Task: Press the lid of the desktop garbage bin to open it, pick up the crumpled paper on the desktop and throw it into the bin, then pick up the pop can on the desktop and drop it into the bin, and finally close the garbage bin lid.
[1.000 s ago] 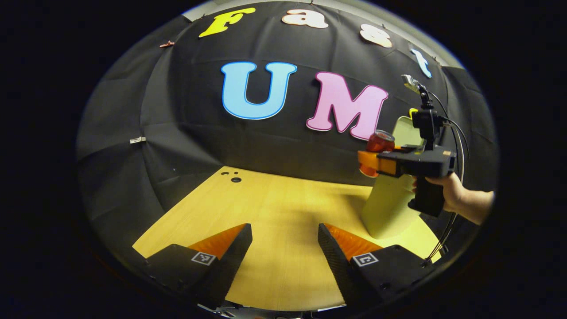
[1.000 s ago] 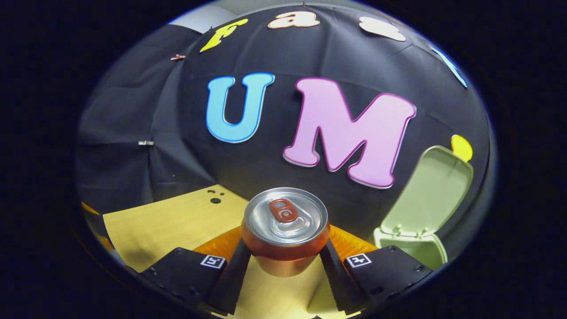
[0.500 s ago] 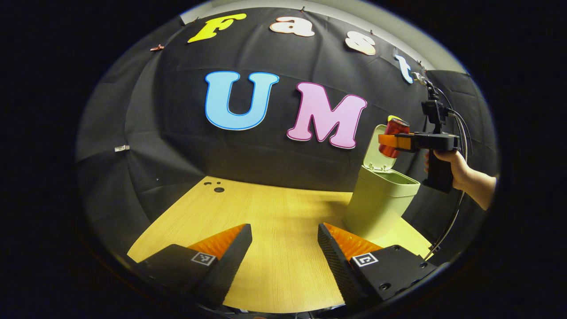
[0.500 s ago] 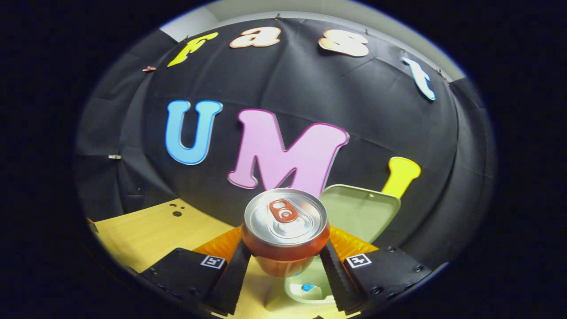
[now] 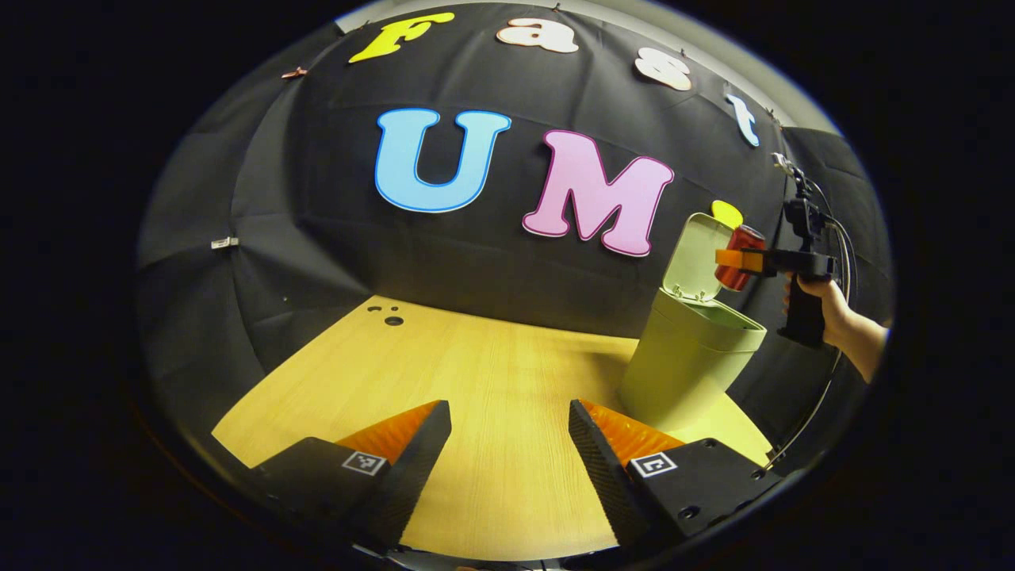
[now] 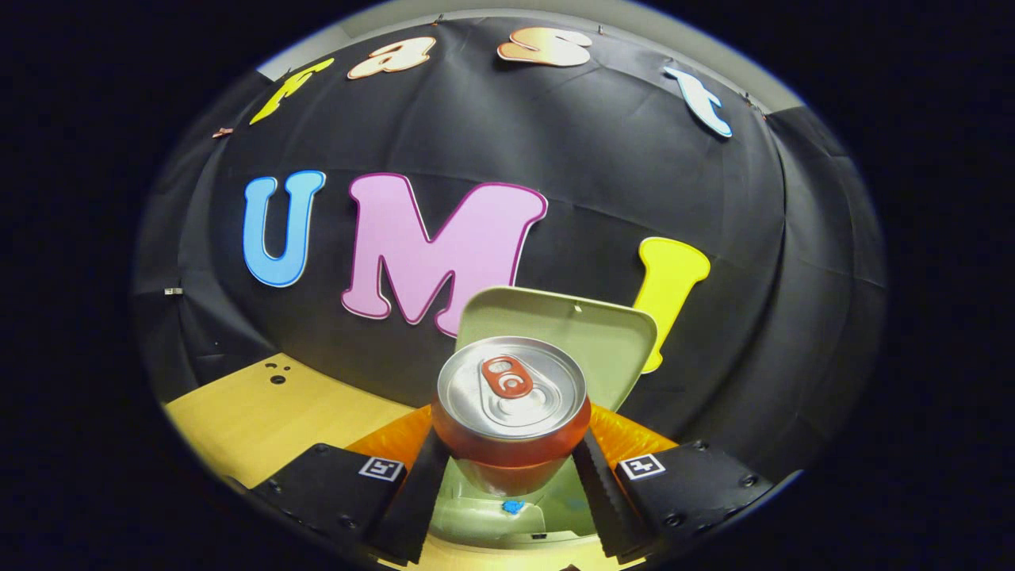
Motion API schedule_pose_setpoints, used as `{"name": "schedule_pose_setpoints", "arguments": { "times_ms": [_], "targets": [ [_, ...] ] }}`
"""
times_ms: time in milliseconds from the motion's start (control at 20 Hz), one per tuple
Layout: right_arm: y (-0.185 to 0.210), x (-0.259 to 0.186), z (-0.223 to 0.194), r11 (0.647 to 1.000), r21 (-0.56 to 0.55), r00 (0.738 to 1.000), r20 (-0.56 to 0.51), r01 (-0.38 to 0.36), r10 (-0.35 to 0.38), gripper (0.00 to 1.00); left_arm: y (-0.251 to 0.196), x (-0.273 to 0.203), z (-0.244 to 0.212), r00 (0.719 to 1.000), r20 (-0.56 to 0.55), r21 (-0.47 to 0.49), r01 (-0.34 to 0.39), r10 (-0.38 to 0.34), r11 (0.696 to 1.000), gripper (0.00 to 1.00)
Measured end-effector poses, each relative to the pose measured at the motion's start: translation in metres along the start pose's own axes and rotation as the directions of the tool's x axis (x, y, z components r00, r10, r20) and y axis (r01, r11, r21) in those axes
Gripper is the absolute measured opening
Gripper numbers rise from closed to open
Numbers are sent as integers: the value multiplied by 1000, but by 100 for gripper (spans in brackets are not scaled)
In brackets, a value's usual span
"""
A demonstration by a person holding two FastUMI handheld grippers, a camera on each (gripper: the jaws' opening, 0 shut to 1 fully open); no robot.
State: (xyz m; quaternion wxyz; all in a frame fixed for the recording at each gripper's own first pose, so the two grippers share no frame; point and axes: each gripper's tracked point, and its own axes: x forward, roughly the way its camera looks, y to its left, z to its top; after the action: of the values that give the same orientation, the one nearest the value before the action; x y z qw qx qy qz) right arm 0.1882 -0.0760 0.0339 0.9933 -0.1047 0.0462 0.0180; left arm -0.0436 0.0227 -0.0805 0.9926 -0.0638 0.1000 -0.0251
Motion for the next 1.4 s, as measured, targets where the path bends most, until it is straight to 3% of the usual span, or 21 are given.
{"name": "schedule_pose_setpoints", "arguments": {
  "times_ms": [550,700,750,950,1400],
  "targets": [
    [-4,31,-68,999,24,993,-112,-45,48,84,-9,16,-22,993,-76,-21,-88,86,996,96],
    [2,32,-72,998,16,992,-115,-57,59,88,-8,19,-22,992,-77,-23,-99,97,995,96],
    [3,30,-72,998,14,992,-109,-61,62,95,-7,19,-22,992,-80,-22,-100,98,995,96],
    [3,24,-55,998,30,996,-67,-57,58,98,-4,23,-24,991,-86,-14,-104,102,995,96],
    [-1,-9,42,992,90,994,73,-89,83,97,2,25,-29,988,-98,-28,-121,118,992,96]
  ]
}}
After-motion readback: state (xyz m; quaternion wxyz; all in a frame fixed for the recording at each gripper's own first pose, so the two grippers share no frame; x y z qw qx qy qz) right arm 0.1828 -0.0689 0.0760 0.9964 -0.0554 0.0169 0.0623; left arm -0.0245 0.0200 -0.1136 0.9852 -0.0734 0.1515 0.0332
